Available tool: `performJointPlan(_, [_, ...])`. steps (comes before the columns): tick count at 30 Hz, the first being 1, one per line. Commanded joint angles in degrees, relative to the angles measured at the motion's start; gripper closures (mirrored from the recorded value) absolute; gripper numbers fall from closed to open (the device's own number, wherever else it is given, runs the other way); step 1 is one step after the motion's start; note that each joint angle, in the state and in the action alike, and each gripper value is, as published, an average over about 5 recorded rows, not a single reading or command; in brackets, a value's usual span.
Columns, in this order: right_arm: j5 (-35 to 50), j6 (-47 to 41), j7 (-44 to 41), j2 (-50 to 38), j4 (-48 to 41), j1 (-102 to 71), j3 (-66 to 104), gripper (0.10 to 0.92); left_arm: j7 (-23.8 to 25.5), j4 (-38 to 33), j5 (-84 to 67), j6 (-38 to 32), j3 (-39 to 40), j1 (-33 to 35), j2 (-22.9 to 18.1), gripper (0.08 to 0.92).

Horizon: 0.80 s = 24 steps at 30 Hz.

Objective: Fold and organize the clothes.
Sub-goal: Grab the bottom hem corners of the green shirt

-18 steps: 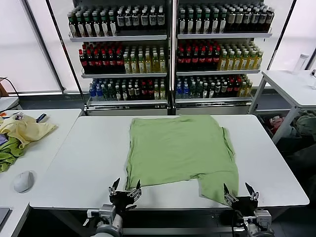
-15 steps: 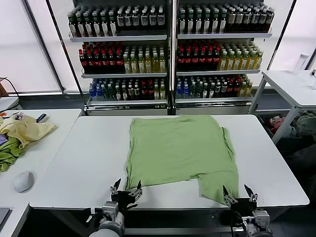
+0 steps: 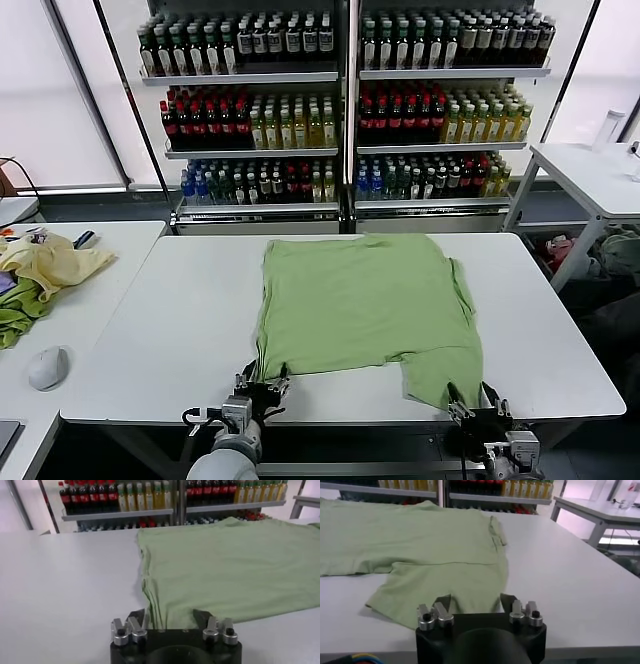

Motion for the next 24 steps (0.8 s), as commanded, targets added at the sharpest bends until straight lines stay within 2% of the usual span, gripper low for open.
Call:
performJointPlan(1, [0.81, -0.56, -0.17, 0.05, -0.62, 0.01, -0.29, 0.642, -0.45, 0.73, -1.58, 1.44, -0.43, -0.21, 0.44, 0.510])
performJointPlan(8, [1.35, 1.42, -2.60, -0.33, 0.84, -0.13, 0.21, 0.791, -0.09, -1.16, -4.24, -0.15, -1.33, 0.47, 1.31, 0.674])
performJointPlan(13, [2.30, 4.52, -4.82, -1.34, 3.69, -1.00, 1.47, 0.885, 0.28, -6.57, -4.74, -3.08, -2.44, 2.78, 2.55, 0.818])
performJointPlan(16, [2.65, 5.87, -5.68, -2.13, 5.73, -1.78, 2.57, 0.910, 0.84, -10.59, -4.60, -4.52, -3.27, 5.14, 3.91, 0.880])
performJointPlan(24, [5.29, 7.48, -6.21, -3.66, 9.43, -1.69, 5.52, 0.914, 2.68, -16.27, -5.58, -5.18, -6.42, 7.48, 8.62, 0.892])
